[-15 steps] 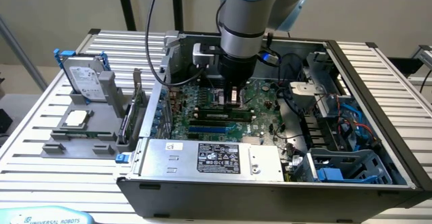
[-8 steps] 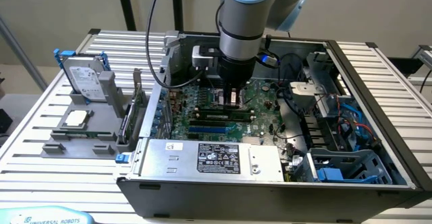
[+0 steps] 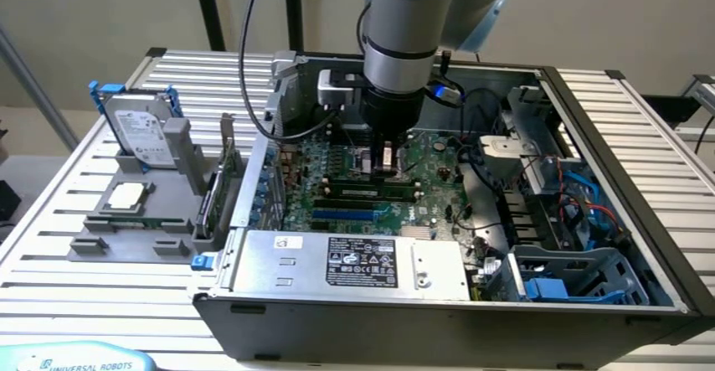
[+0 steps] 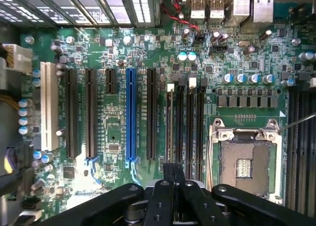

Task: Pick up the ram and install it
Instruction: 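Press down the ram until it locks into place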

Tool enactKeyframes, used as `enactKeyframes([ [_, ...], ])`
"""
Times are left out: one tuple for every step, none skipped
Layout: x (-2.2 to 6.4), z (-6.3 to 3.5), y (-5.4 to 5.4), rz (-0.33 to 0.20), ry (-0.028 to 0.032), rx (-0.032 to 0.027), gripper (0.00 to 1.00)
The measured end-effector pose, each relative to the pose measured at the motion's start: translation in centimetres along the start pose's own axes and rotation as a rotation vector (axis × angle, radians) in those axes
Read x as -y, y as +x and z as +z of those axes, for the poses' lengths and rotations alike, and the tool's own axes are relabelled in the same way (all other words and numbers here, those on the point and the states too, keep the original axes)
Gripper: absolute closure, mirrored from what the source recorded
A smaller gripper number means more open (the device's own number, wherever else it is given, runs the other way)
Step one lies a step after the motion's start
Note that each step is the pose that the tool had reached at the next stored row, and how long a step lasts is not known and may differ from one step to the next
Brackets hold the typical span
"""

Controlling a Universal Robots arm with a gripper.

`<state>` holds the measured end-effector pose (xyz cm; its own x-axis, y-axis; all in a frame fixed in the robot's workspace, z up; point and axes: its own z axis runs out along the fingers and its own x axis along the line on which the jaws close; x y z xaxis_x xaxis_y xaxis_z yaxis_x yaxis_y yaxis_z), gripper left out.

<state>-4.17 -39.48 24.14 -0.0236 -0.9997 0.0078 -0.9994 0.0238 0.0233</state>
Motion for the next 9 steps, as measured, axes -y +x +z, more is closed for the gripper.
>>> enactKeyframes([
  [0.00, -0.11, 0.00, 0.000, 0.0000, -0.0002, 0.89],
  [0.00, -0.12, 0.00, 0.000, 0.0000, 0.0000, 0.89],
  [0.00, -0.12, 0.00, 0.000, 0.0001, -0.0001, 0.89],
  [0.00, -0.12, 0.00, 0.000, 0.0000, -0.0001, 0.89],
  [0.00, -0.13, 0.01, 0.000, 0.0000, -0.0002, 0.89],
  [0.00, -0.13, 0.00, 0.000, 0.0000, -0.0003, 0.89],
  [0.00, -0.13, 0.00, 0.000, 0.0000, -0.0002, 0.89],
  [0.00, -0.13, 0.00, 0.000, 0.0000, -0.0002, 0.89],
  [0.00, -0.13, 0.00, 0.000, 0.0000, -0.0003, 0.89],
])
